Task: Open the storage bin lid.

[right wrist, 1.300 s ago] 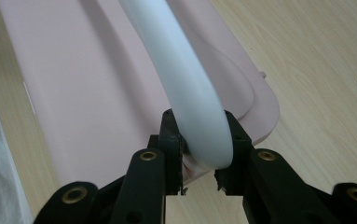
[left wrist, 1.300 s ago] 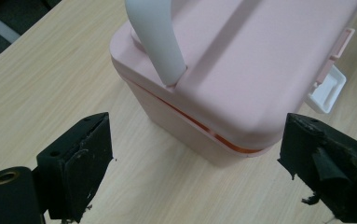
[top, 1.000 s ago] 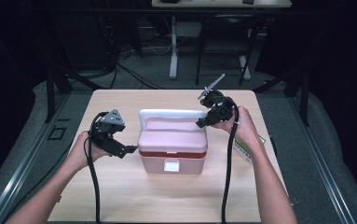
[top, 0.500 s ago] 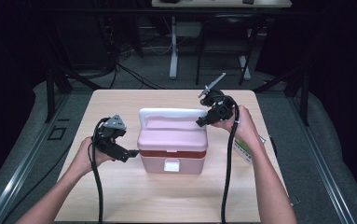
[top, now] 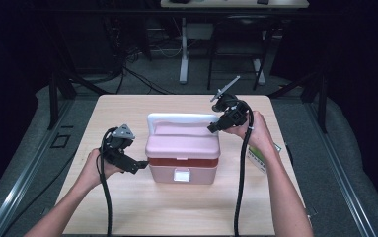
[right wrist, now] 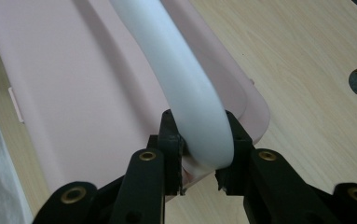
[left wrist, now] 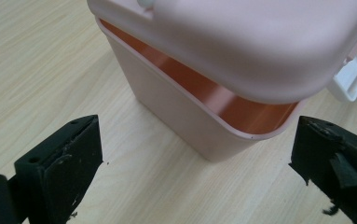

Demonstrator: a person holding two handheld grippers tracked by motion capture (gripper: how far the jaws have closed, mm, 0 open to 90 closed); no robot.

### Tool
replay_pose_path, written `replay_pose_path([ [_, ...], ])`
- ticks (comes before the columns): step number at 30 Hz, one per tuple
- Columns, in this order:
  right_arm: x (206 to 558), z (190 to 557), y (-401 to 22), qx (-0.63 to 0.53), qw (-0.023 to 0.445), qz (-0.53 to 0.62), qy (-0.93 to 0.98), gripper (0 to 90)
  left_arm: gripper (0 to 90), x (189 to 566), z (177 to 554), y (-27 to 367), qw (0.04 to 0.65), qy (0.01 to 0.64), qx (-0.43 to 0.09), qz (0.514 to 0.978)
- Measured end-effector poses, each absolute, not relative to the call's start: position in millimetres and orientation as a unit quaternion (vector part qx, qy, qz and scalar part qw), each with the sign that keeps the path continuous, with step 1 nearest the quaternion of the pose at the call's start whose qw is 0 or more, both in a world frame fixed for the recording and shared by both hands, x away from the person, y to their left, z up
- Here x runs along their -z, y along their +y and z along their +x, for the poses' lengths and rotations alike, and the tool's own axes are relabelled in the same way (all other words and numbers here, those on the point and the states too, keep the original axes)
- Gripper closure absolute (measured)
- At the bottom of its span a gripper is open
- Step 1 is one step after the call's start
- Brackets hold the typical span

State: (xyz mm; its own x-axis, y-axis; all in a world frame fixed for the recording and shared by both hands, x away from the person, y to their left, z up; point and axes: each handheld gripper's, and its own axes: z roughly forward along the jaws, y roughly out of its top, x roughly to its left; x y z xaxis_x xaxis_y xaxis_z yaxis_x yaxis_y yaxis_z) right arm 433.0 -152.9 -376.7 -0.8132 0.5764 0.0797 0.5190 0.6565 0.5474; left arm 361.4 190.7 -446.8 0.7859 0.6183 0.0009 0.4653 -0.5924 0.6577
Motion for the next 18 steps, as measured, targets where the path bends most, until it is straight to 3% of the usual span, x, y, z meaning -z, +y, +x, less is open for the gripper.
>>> replay_pose_path([
  [7,374,435,-154,-0.291,0.049,0.305,0.905,74.2,2.4,450,362,190,0.345,0.319,-0.120,0.874],
  [18,374,438,-156,-0.296,0.048,0.309,0.903,74.0,15.7,460,367,181,0.362,0.327,-0.116,0.865],
])
